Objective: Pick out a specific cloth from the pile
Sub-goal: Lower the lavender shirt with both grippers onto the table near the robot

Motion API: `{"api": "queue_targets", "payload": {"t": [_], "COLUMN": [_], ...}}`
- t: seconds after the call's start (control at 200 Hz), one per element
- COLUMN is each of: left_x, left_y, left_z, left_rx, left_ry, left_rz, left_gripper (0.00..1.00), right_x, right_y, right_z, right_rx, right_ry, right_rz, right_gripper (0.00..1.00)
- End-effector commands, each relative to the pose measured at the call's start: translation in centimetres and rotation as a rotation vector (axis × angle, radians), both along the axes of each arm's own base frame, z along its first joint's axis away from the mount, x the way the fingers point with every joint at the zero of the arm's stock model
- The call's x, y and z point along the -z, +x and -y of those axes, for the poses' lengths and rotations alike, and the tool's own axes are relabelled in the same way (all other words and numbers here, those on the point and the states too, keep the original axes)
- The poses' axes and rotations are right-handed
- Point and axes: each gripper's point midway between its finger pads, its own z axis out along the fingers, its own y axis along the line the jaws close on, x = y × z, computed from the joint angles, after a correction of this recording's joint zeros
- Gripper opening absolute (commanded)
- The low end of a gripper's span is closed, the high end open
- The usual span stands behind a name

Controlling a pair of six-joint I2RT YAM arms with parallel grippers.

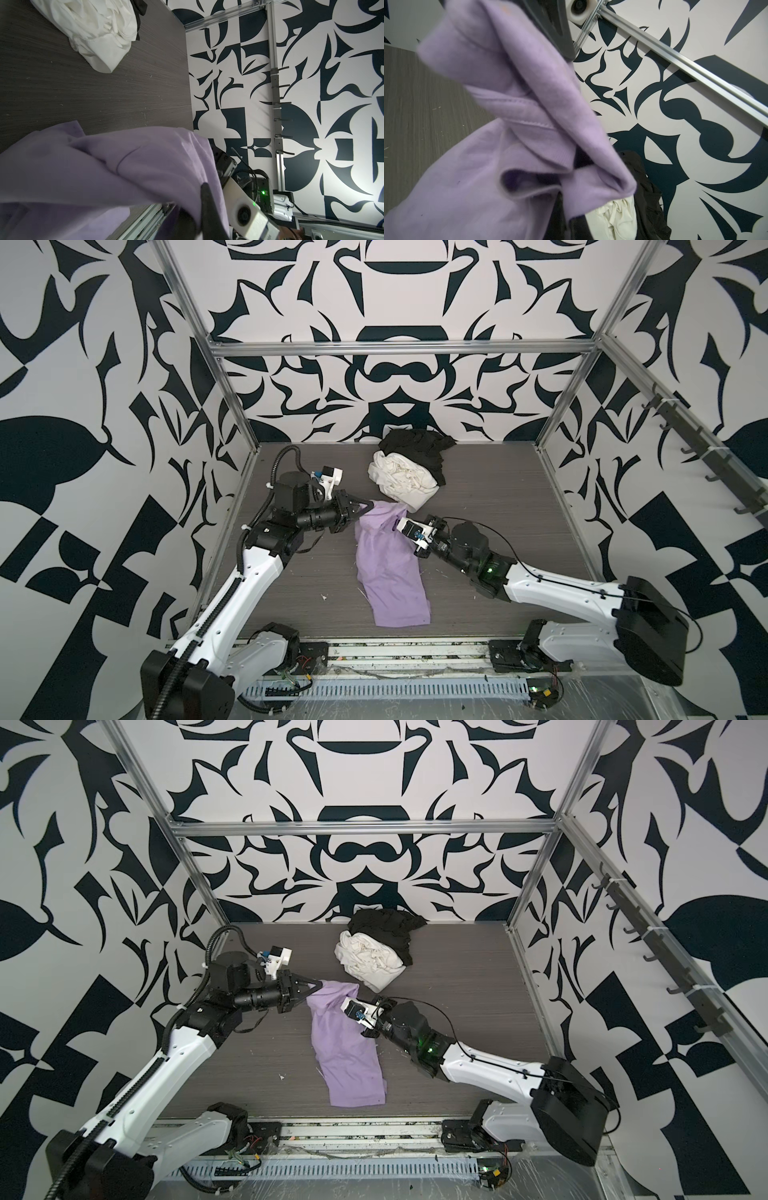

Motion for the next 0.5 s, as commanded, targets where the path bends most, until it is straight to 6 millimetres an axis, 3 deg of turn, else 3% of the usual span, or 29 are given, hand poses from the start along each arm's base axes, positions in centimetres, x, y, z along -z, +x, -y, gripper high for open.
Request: {"api": "queue_targets", "payload": {"t": [0.0,0.18,0.33,0.495], "left_x": [0.3,3.5,7.8,11.0], "left_y": [-0.1,-1.3,-3.1,-4.8], "left_z": [0.4,-0.2,-1.4,-2.2], "left_rx": [0.047,0.05,0.024,-0.002], "left_ry": [-0.017,0.039,0.099,0.111], "left_rz": [0.02,-0.034,-0.11,-0.184], "left_gripper": [0.0,0.0,0.0,0.0], "right_x": [-2.1,0.4,3.3,6.7], "right_y": [1.0,-0.1,-4.2,-8.6], "right_z": [-0.5,-0.7,0.4,2.4], "right_rx": [-0.004,-0.05,-0.105,-0.063], "right_ry": [0.113,0.085,-0.015,-0.11], "right_rz": [0.036,-0.091,-0.252,-0.481], "right_gripper": [0.0,0.0,0.0,0.0]}}
